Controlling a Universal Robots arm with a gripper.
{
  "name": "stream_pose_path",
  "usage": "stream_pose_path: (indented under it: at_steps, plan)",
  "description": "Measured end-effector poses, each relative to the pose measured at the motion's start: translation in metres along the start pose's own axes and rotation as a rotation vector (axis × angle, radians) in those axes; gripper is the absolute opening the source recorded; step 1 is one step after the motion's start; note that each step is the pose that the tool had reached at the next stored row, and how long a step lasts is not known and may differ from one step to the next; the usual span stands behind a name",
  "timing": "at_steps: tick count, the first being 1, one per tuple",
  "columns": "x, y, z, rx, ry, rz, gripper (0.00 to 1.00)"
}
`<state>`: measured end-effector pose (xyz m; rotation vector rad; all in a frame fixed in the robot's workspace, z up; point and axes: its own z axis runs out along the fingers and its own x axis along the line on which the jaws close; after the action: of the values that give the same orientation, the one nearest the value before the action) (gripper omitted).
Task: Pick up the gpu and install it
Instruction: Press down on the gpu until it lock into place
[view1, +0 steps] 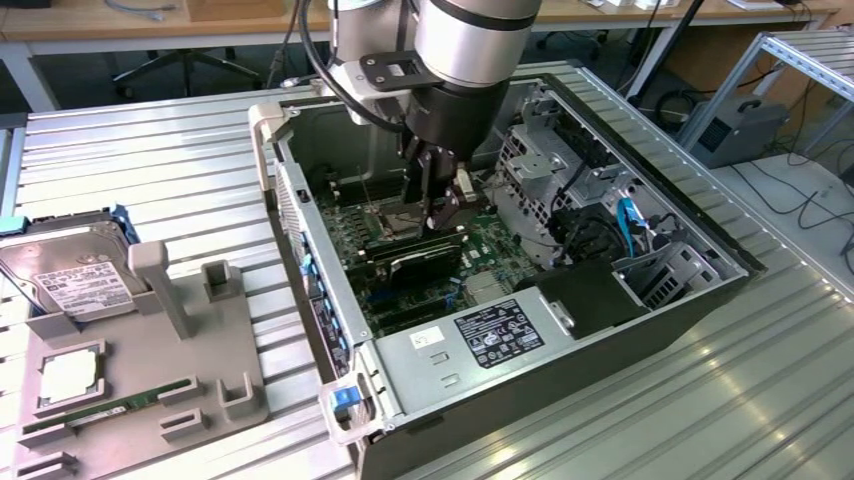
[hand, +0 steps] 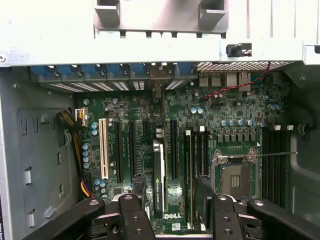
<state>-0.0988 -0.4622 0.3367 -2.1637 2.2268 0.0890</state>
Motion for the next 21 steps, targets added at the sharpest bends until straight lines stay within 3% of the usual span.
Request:
stream_pose_path:
  at_steps: [12, 17, 21]
  plan:
    - [0.0, 0.0, 0.0, 0.0, 0.0, 0.0, 0.51]
    - [0.0, 0.0, 0.0, 0.0, 0.0, 0.0, 0.11]
    - [0.0, 0.0, 0.0, 0.0, 0.0, 0.0, 0.11]
